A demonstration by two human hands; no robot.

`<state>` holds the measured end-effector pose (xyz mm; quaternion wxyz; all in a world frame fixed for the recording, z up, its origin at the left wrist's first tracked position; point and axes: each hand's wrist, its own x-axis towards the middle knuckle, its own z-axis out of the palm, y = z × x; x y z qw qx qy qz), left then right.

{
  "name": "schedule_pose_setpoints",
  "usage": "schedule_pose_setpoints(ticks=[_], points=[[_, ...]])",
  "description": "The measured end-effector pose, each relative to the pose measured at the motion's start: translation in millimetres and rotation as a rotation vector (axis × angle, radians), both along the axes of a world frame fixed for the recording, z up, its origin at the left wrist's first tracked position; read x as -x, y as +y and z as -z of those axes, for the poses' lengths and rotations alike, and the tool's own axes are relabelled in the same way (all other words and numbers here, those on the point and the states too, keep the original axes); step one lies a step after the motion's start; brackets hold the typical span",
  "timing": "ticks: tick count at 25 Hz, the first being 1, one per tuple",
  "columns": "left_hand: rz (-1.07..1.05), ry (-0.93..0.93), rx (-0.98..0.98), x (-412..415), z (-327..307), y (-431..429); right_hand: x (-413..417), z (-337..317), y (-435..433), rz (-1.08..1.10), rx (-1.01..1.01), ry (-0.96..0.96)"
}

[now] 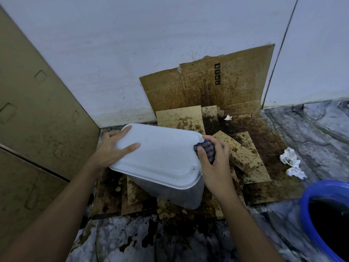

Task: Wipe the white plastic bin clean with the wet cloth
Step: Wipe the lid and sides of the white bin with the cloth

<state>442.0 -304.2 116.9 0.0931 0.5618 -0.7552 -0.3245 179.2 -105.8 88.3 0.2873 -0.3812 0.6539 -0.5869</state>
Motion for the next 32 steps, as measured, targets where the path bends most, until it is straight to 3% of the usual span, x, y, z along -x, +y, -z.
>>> schedule_pose_setpoints(ticks=[7, 19, 27, 32], points=[[-0.094, 0.138, 0.051, -2.5, -7.4, 40.6, 32.4, -7.6, -11.0, -0.065, 0.013, 0.033], [-0.376, 0.359, 0.095, 22.1, -22.5, 166.6, 95.5, -28.4, -76.4, -0.415, -0.039, 0.208], [-0.418, 0.324, 0.038, 26.8, -9.8, 199.1, 93.7, -18.8, -104.1, -0.491, -0.150, 0.267], [-0.339, 0.205, 0.013, 13.7, 0.3, 192.0, 91.3, -21.8, -91.3, -0.443, -0.138, 0.325]])
